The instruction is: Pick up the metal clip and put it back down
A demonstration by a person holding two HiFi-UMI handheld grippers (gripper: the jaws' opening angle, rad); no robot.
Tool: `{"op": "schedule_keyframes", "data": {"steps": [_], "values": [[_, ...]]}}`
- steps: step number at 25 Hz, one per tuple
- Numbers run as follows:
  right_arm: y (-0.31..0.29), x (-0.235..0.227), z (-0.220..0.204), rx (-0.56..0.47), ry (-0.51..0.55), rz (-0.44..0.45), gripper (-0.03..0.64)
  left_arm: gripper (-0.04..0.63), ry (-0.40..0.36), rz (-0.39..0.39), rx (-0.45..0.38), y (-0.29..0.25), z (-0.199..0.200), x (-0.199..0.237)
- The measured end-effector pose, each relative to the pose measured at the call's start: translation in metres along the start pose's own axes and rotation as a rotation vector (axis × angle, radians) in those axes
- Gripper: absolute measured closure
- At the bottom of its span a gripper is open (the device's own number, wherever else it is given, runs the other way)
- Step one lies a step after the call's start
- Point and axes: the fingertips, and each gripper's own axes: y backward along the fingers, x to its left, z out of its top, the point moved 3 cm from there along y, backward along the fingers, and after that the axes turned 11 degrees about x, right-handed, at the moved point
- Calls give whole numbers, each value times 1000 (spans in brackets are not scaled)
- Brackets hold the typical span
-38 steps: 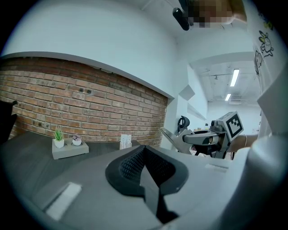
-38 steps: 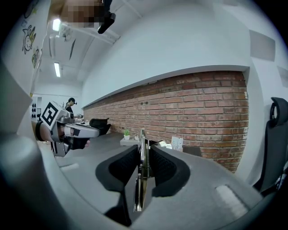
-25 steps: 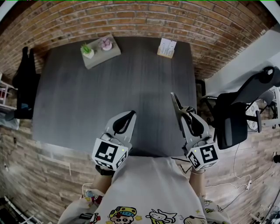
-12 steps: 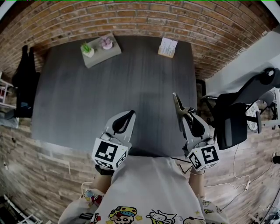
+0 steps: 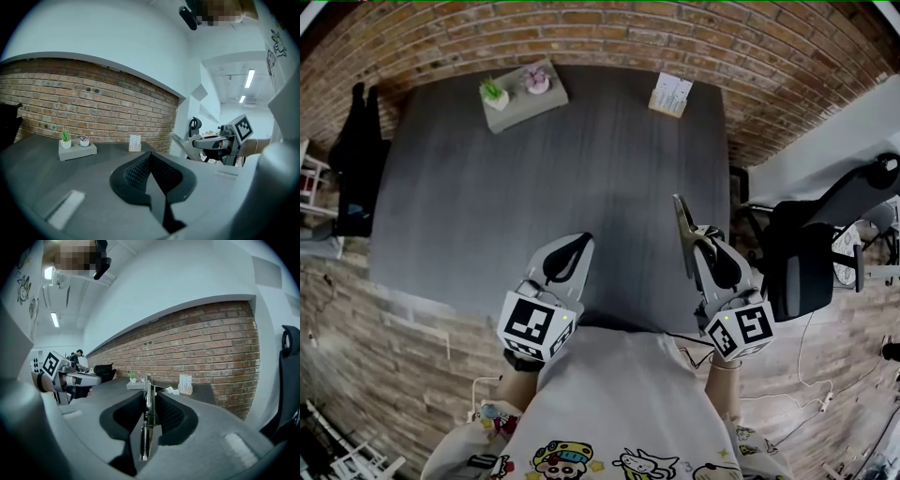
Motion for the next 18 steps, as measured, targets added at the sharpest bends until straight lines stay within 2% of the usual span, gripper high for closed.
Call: {"op": "schedule_keyframes", "data": {"steps": [7, 18], "values": [[-23, -7, -20, 38, -119, 67, 527, 592, 27, 7, 36, 0, -9, 1], [-63, -6, -69, 163, -257, 171, 526, 592, 75, -4, 83, -8, -28, -2]]}}
